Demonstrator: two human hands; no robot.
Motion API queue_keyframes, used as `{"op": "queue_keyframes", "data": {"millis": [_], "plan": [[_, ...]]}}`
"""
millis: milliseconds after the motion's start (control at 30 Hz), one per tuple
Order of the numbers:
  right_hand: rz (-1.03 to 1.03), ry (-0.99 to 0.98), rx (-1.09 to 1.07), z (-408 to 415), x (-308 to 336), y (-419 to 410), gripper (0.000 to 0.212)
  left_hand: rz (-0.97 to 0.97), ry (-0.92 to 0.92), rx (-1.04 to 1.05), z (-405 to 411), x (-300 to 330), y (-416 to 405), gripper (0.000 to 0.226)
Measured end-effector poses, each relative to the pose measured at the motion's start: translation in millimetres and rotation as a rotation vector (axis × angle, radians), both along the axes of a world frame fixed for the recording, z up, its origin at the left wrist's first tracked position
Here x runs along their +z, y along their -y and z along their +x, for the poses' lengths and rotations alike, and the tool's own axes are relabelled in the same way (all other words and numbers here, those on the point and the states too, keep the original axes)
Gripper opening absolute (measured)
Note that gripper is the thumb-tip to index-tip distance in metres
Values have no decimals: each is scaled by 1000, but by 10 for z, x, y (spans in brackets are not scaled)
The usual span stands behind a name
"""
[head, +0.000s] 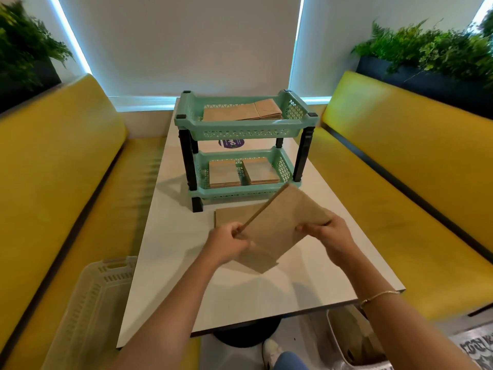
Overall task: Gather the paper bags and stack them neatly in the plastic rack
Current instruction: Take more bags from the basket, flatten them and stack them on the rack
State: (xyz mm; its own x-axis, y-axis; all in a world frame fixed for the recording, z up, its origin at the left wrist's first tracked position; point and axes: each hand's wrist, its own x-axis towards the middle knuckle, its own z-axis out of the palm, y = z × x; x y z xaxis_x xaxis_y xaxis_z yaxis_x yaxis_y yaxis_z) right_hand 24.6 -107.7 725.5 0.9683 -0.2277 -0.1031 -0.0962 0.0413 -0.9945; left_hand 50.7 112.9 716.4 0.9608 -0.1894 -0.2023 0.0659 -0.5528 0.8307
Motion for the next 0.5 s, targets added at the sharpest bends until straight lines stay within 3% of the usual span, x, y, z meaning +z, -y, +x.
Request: {"op": "queue_keyframes", "data": {"millis": [133, 300, 400, 500], "plan": [[-45, -87, -24, -47, -142, 62, 35, -292, 97, 280, 19, 102, -62, 17], [-192, -244, -46, -101, -482, -39, 23, -282, 279, 351, -107, -1, 51, 18], [-355, -322, -50, -123, -687, -62, 21, -256, 234, 297, -185, -195, 98, 45], [-313, -298, -78, -139, -738, -85, 25, -266, 184, 238, -238, -342, 93, 77]]}}
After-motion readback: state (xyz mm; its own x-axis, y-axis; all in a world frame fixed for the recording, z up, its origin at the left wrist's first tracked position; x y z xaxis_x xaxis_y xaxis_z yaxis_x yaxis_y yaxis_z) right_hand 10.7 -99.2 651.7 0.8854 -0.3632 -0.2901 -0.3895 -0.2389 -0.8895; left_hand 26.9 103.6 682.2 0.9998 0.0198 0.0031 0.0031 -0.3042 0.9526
